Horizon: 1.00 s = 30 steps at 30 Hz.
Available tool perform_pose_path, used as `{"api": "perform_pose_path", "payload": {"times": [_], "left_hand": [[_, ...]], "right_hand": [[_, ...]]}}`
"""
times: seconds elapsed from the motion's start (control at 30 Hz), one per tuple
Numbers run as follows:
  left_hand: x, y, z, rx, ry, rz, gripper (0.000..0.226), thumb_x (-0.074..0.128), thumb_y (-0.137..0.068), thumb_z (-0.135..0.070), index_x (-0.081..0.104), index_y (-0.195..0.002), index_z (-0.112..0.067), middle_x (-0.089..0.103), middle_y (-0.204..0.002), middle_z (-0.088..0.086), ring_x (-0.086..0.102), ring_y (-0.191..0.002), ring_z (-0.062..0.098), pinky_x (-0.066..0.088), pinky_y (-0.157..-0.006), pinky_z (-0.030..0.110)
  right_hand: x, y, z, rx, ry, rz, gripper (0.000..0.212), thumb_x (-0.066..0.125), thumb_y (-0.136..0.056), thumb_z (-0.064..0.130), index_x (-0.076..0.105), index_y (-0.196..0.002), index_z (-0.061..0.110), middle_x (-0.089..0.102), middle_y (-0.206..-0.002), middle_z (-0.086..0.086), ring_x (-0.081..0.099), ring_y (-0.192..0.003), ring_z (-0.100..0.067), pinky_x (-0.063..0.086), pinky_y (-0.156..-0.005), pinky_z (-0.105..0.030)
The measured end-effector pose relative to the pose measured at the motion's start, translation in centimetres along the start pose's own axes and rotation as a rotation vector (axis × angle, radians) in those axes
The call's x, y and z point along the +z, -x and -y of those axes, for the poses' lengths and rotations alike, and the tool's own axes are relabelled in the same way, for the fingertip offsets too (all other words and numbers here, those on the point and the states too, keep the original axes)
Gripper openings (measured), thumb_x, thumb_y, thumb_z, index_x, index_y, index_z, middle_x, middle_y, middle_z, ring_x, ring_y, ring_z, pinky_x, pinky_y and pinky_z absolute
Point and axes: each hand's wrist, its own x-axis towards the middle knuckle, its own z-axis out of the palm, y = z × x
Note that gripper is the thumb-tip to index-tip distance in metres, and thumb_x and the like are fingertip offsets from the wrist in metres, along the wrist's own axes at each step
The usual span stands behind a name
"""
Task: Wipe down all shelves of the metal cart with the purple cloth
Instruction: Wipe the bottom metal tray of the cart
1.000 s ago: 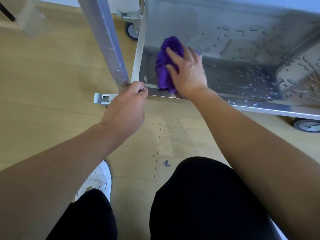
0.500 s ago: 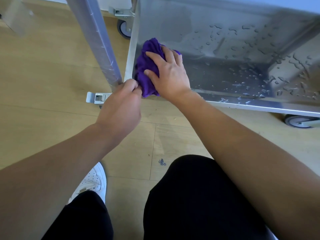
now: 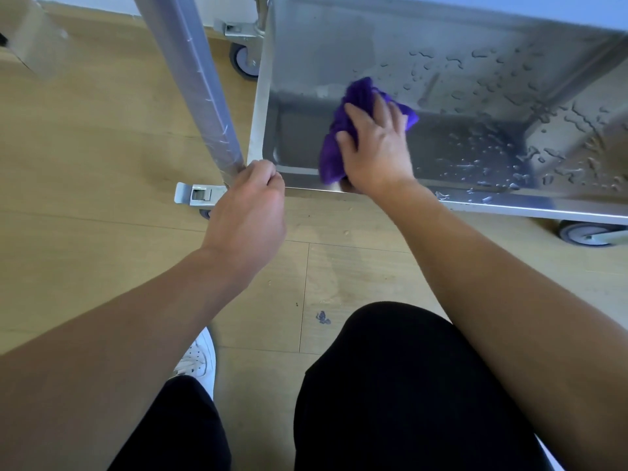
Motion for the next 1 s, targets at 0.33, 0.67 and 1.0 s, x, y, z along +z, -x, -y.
{"api": "perform_pose_path", "payload": {"times": [0.33, 0.67, 1.0], "left_hand": [[-0.5, -0.1, -0.4, -0.014, -0.054, 0.030, 0.034, 0.057, -0.077, 0.007, 0.061, -0.111, 0.005, 0.052, -0.117, 0.013, 0.052, -0.108, 0.031, 0.055, -0.074, 0.048], [-0.8, -2.6, -1.3, -0.004, -0.029, -0.042, 0.017, 0.055, -0.087, -0.010, 0.062, -0.099, 0.001, 0.050, -0.110, 0.014, 0.054, -0.097, 0.031, 0.053, -0.077, 0.044], [1.0, -3.0, -0.4, 0.039, -0.129, -0.141, 0.011, 0.071, -0.069, 0.007, 0.067, -0.076, 0.001, 0.057, -0.084, 0.015, 0.058, -0.074, 0.034, 0.053, -0.058, 0.042]], "right_hand": [[1.4, -1.4, 2.2, -0.098, -0.138, 0.013, 0.046, 0.047, -0.098, 0.025, 0.042, -0.144, 0.031, 0.028, -0.157, -0.005, 0.021, -0.144, -0.028, 0.024, -0.118, -0.043], [-0.8, -0.8, -4.2, 0.198, -0.121, -0.113, 0.047, 0.043, -0.097, 0.018, 0.043, -0.143, 0.026, 0.034, -0.152, -0.008, 0.024, -0.141, -0.030, 0.026, -0.115, -0.040], [2.3, -2.8, 4.2, -0.159, -0.036, 0.000, 0.044, 0.039, -0.101, 0.028, 0.041, -0.145, 0.021, 0.028, -0.156, -0.012, 0.021, -0.144, -0.032, 0.016, -0.119, -0.047]]}}
